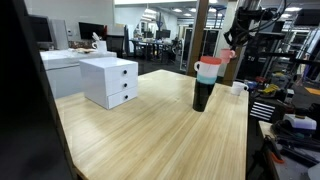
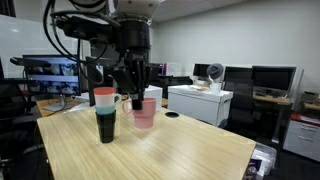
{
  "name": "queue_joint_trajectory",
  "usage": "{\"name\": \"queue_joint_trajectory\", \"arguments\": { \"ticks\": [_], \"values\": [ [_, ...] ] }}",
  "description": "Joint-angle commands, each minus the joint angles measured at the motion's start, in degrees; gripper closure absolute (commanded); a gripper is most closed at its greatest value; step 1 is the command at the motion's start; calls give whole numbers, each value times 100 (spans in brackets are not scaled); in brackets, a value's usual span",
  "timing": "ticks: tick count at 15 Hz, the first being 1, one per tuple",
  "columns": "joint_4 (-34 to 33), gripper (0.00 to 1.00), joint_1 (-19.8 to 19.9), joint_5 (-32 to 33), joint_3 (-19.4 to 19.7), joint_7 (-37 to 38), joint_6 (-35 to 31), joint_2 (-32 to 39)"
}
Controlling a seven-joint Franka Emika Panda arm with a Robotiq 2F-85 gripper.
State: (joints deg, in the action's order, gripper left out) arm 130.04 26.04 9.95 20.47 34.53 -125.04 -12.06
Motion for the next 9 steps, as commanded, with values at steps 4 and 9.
{"name": "queue_joint_trajectory", "arguments": {
  "ticks": [4,9],
  "values": [
    [1329,95,574,193,34,1359,-303,-835],
    [1379,95,602,71,282,-239,-200,-1012]
  ]
}}
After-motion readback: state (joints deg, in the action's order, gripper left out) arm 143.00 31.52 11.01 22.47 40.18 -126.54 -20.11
